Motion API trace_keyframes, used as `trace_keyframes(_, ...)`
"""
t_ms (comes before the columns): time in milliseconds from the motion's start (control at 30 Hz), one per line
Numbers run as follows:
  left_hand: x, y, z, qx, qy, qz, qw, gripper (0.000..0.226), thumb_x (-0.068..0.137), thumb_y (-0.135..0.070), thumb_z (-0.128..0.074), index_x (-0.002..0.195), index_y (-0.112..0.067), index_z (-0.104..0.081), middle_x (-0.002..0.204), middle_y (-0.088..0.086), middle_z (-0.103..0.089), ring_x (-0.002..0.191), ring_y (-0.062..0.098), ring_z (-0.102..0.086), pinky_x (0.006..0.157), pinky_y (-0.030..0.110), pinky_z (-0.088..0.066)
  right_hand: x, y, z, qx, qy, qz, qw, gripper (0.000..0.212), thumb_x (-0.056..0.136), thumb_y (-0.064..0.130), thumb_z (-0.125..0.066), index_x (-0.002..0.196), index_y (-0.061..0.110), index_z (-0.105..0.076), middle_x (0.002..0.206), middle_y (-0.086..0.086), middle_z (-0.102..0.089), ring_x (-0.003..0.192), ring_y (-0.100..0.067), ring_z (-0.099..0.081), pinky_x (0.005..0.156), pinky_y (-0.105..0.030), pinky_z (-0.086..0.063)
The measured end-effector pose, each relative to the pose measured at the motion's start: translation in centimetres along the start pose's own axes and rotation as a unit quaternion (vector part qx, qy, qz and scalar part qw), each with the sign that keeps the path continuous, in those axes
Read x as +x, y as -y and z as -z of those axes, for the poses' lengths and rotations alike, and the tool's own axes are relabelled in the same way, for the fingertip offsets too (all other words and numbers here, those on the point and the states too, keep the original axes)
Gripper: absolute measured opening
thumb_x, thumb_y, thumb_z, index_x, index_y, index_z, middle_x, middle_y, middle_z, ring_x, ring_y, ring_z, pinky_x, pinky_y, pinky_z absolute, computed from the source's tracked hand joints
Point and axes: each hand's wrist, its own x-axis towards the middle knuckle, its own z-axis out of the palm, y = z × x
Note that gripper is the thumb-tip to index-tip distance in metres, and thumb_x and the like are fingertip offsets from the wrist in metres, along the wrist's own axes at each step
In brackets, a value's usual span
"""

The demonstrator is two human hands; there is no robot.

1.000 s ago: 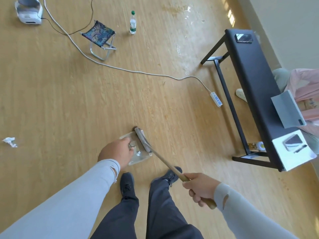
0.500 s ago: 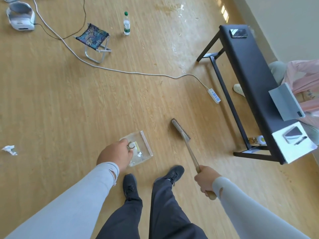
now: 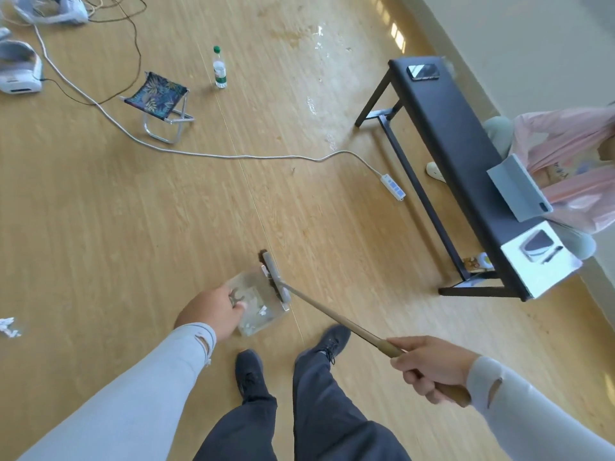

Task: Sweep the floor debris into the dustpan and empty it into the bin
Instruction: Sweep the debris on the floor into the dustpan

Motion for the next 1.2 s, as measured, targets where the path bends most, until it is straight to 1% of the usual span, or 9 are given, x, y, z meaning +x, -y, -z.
trace_keyframes(167,-1.0,0.2,1.8,-0.053,-0.014,0.001,0.998,0.016,0.097,-0.034,-0.057,0.108,-0.025,-0.065,0.103,-0.002,-0.070,0.085,0.023,-0.062,0.075,0.031,-0.050,-1.4,-2.2,1.4,0.037,-0.082,0.013,0.996,0.039,0.093,0.015,-0.057,0.126,0.035,-0.057,0.069,-0.006,-0.052,0.050,-0.015,-0.040,0.047,-0.024,-0.038)
trace_keyframes(300,-1.3,-0.8,2.9,-0.065,-0.032,-0.009,0.997,0.009,0.097,-0.035,-0.058,0.096,-0.027,-0.061,0.088,-0.004,-0.065,0.081,0.022,-0.059,0.073,0.030,-0.046,-0.2,-2.6,2.8,0.091,-0.137,0.002,0.986,0.024,0.097,0.020,-0.054,0.118,0.023,-0.065,0.071,-0.008,-0.052,0.051,-0.016,-0.042,0.050,-0.024,-0.038)
trace_keyframes(433,0.5,-2.6,3.8,-0.048,-0.037,-0.026,0.998,0.014,0.096,-0.039,-0.058,0.098,-0.026,-0.061,0.086,-0.005,-0.063,0.082,0.023,-0.062,0.072,0.030,-0.048,2.7,-2.7,5.5,0.156,-0.171,-0.045,0.972,0.024,0.098,0.025,-0.054,0.112,0.008,-0.065,0.063,-0.006,-0.052,0.044,-0.015,-0.043,0.046,-0.021,-0.037)
trace_keyframes(567,3.2,-5.6,4.8,-0.031,-0.038,-0.030,0.998,0.022,0.097,-0.041,-0.058,0.098,-0.020,-0.061,0.092,-0.001,-0.066,0.085,0.026,-0.063,0.073,0.031,-0.049,4.8,-2.5,8.8,0.226,-0.193,-0.079,0.952,0.016,0.101,0.022,-0.052,0.094,0.008,-0.054,0.053,-0.005,-0.049,0.038,-0.016,-0.041,0.041,-0.019,-0.035)
trace_keyframes(767,8.4,-10.8,6.1,-0.015,-0.038,-0.018,0.999,0.022,0.096,-0.042,-0.059,0.091,-0.021,-0.059,0.075,-0.007,-0.057,0.075,0.023,-0.060,0.065,0.031,-0.044,9.4,0.2,13.8,0.290,-0.202,-0.111,0.929,0.014,0.097,0.012,-0.048,0.110,0.008,-0.053,0.056,-0.006,-0.049,0.038,-0.015,-0.045,0.042,-0.020,-0.039)
trace_keyframes(933,12.6,-15.6,8.1,-0.022,-0.043,0.008,0.999,0.023,0.096,-0.042,-0.059,0.089,-0.020,-0.060,0.077,-0.002,-0.062,0.072,0.021,-0.064,0.066,0.033,-0.053,13.5,6.0,13.3,0.221,-0.153,-0.113,0.956,0.021,0.092,0.003,-0.045,0.111,0.005,-0.053,0.065,-0.011,-0.052,0.043,-0.019,-0.048,0.047,-0.022,-0.042)
trace_keyframes(1000,14.2,-17.2,8.9,-0.033,-0.048,0.022,0.998,0.021,0.096,-0.042,-0.060,0.093,-0.021,-0.062,0.077,-0.003,-0.062,0.073,0.021,-0.064,0.067,0.032,-0.053,14.7,7.6,12.4,0.144,-0.117,-0.111,0.976,0.026,0.086,0.008,-0.046,0.110,0.003,-0.056,0.068,-0.013,-0.062,0.056,-0.026,-0.059,0.055,-0.030,-0.049)
trace_keyframes(1100,16.5,-19.1,9.7,-0.056,-0.049,0.041,0.996,0.021,0.096,-0.041,-0.060,0.100,-0.021,-0.065,0.080,-0.005,-0.062,0.077,0.022,-0.064,0.068,0.031,-0.050,14.9,9.5,13.0,-0.002,-0.075,-0.065,0.995,0.026,0.078,0.017,-0.053,0.102,0.012,-0.063,0.088,-0.010,-0.072,0.082,-0.029,-0.070,0.072,-0.035,-0.060)
trace_keyframes(1200,18.2,-20.5,9.9,-0.061,-0.046,0.059,0.995,0.022,0.097,-0.041,-0.060,0.103,-0.020,-0.065,0.085,-0.006,-0.064,0.079,0.020,-0.064,0.073,0.032,-0.054,13.1,11.8,17.1,-0.066,-0.023,-0.048,0.996,0.025,0.076,0.019,-0.059,0.100,0.020,-0.067,0.083,-0.003,-0.062,0.076,-0.022,-0.058,0.062,-0.025,-0.046)
